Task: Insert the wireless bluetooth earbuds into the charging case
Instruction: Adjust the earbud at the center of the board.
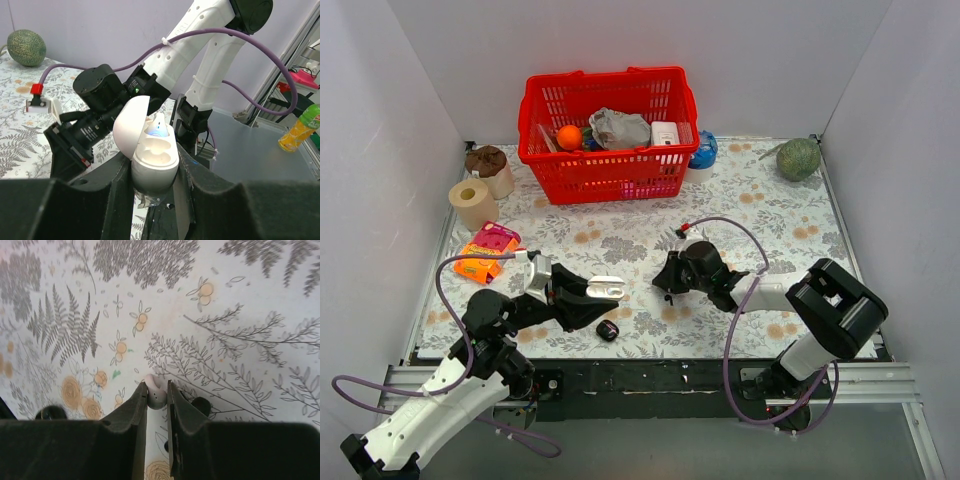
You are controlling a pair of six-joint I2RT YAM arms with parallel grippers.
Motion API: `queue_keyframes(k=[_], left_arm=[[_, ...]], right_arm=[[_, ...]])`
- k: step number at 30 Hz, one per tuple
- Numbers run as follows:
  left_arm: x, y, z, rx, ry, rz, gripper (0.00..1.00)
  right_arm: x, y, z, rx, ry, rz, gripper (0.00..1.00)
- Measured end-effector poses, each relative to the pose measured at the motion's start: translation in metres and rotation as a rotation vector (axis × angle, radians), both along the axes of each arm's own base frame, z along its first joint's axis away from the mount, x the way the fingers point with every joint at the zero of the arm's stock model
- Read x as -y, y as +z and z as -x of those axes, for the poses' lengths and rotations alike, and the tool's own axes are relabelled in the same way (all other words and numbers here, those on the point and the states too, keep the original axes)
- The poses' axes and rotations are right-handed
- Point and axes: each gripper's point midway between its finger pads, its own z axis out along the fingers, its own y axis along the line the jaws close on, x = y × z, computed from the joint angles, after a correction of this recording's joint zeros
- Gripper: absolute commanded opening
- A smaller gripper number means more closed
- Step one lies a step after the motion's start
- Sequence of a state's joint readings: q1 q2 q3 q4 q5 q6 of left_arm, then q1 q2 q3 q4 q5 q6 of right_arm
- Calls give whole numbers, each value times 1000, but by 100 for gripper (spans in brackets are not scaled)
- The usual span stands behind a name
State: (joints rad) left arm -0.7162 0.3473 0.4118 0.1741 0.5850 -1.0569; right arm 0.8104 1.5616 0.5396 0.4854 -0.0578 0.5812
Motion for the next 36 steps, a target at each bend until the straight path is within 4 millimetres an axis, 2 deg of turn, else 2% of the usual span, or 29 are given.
queue_keyframes(k=[6, 9, 11, 12, 15, 21, 25, 32, 35, 36], left_arm=[[-1, -1, -2, -8, 15, 8, 0], [-2, 1, -3, -6, 24, 17, 0], [-3, 2, -3, -5, 28, 22, 0], [-3, 3, -3, -5, 31, 24, 0], [-4, 3, -4, -6, 37, 26, 0], [-4, 3, -5, -9, 40, 26, 0], [-2, 2, -6, -15, 40, 24, 0], [-2, 1, -6, -23, 38, 23, 0], [-2, 1, -6, -25, 37, 24, 0], [-2, 1, -6, -26, 36, 26, 0]], right_arm=[[14, 14, -32, -72, -264, -141, 1], [21, 11, -39, -113, -352, -186, 3], [22, 3, -41, -150, -382, -195, 10], [23, -1, -42, -164, -390, -192, 21], [21, -5, -43, -188, -394, -199, 37], [17, 0, -49, -195, -378, -187, 50], [20, 2, -49, -191, -358, -143, 53], [47, 9, -40, -162, -292, 32, 54], [59, 17, -37, -116, -255, 101, 51], [62, 19, -37, -93, -240, 123, 45]])
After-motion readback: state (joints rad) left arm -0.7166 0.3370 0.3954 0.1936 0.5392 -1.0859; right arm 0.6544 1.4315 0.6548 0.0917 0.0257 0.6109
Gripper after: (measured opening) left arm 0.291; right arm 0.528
